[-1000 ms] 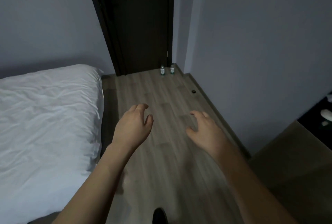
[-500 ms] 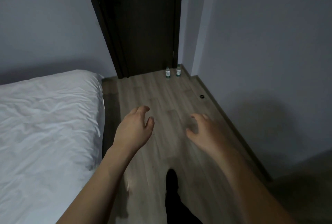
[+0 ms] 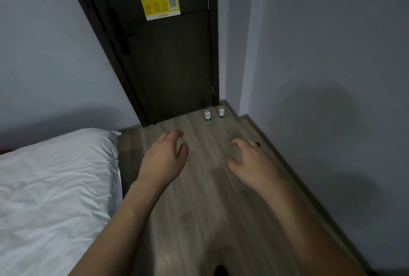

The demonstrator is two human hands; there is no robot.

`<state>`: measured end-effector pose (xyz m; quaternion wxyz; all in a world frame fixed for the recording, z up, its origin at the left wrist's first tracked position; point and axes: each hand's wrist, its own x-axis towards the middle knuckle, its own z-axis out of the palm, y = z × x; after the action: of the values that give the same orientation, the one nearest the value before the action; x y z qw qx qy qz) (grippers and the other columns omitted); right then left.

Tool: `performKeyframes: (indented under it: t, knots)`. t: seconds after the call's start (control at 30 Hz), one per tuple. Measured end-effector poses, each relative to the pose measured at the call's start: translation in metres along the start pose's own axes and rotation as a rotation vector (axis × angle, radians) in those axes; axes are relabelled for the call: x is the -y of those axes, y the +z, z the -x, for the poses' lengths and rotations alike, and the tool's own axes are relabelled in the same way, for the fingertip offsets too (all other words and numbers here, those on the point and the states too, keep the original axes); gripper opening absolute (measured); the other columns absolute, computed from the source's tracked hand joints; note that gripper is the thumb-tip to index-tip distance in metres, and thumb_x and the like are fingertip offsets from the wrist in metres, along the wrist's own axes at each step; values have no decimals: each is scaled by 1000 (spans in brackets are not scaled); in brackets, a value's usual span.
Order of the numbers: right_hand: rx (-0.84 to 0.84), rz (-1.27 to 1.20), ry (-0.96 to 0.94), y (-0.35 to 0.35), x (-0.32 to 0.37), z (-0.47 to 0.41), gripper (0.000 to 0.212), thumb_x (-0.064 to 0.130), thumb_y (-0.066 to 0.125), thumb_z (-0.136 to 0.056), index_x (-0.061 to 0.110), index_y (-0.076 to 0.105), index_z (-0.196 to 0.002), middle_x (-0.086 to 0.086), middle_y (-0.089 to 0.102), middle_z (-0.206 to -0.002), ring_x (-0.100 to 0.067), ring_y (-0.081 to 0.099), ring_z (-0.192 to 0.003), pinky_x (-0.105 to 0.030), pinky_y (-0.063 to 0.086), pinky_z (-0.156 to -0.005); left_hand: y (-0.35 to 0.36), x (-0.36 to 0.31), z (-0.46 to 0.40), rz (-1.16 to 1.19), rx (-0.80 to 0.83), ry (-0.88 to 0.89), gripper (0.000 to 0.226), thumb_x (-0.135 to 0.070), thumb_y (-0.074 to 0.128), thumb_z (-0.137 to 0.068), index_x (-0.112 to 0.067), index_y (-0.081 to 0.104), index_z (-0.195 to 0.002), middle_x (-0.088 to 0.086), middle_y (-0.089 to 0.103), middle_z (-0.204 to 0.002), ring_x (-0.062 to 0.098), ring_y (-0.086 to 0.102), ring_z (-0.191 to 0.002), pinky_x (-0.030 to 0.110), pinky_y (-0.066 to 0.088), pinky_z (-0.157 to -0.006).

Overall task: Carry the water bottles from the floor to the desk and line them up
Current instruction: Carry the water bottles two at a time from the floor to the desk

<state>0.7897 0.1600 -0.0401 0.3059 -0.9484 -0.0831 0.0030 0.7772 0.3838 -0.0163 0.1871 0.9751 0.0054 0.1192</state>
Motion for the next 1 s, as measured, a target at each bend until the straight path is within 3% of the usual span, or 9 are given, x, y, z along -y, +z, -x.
performKeyframes:
  t: [0.5, 0.7, 1.0]
  knots:
    - [22, 19, 57, 8, -16, -197, 54, 31, 57, -90, 18, 45, -141, -2, 48, -139, -19, 50, -122, -29, 42, -97, 70, 39, -193, 107, 184, 1, 39, -36, 47, -99, -21, 51, -135, 0, 60, -131, 18, 61, -112, 30, 50, -86]
    - [36, 50, 34, 12, -4, -329, 49, 33, 54, -91, 19, 44, -136, -3, 49, -131, -18, 54, -107, -30, 44, -85, 82, 75, -319, 136, 156, -6, 39, -33, 49, -98, -18, 54, -134, 4, 59, -129, 20, 62, -108, 29, 49, -86]
    - [61, 30, 60, 21, -5, -486, 52, 36, 50, -93, 22, 39, -142, -1, 46, -137, -15, 51, -113, -24, 36, -82, 99, 103, -488, 159, 155, 1, 37, -31, 50, -97, -17, 56, -131, 5, 61, -125, 22, 61, -108, 33, 49, -89]
